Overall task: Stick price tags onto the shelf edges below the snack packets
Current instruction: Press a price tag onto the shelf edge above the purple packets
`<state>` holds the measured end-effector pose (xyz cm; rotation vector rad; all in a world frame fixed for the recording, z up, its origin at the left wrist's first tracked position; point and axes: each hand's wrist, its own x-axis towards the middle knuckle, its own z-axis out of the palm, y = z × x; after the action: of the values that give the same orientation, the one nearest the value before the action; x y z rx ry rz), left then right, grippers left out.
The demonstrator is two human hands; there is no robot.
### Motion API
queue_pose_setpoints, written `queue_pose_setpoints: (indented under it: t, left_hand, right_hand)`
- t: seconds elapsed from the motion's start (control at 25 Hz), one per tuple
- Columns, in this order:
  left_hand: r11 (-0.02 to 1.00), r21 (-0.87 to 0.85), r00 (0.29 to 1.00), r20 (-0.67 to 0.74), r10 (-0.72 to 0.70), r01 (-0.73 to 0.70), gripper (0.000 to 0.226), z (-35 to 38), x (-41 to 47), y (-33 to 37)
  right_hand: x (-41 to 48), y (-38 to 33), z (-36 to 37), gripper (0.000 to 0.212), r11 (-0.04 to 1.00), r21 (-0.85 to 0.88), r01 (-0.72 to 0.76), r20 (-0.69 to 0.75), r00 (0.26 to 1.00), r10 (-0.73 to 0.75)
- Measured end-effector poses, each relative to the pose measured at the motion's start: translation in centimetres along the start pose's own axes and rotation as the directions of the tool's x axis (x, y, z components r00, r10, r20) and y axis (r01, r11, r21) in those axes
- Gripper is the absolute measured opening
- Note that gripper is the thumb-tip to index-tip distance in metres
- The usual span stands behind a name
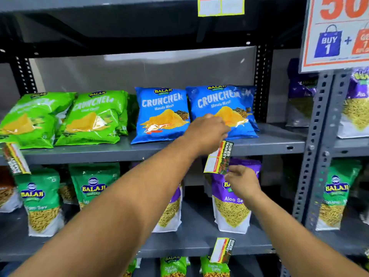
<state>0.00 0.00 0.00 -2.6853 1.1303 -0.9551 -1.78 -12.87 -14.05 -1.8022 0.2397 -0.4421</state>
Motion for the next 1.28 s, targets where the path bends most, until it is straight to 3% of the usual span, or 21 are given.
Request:
queue_pose_setpoints:
  t: [0.08,0.16,0.4,0.64,0.88,1.28]
  left_hand:
    - [0.998,-0.053,0.988,0.153,-0.01,0.018,0.03,0.2,1.8,0.9]
    - [0.995,-0.102,0.966,0.258,0.003,0.024,0.029,0.5,3.0,1.7]
    - [0.991,-0.131,0.974,0.222,0.033,-0.004,0.013,1.2,3.7,1.4]
    - [0.935,-0.314,0.981,0.149,-0.122,0.164,0.009,1.8,-0.5,-0.6]
    - [0.812,-0.47,0.93,0.06,-0.362,0.346,0.01,2.8,-3.6,-0.3]
    - [0.821,-0.283,0.853,-0.017,-0.521,0.496,0.014,4.0,-3.8,0.8]
  right_hand:
    - [0.0,0.7,0.9,0.017,0.98,0.199,-0.026,0.01,1.0,0.024]
    - [-0.3,1.1,1.5,0.007,0.962,0.273,-0.025,0.0,1.0,0.025]
    - [-0.8,1.6,0.6,0.007,0.95,0.313,-0.001,-0.003,1.0,0.002]
    - [-0.2,2.3,-3.6,0.012,0.98,0.147,0.137,-0.033,0.99,-0.134]
    - [0.6,-1.4,-6.4,0.003,0.969,0.088,0.23,-0.087,0.971,-0.222]
    - [2.3,-5.1,-6.2,0.015,0.907,-0.308,0.288,-0.085,0.941,-0.328]
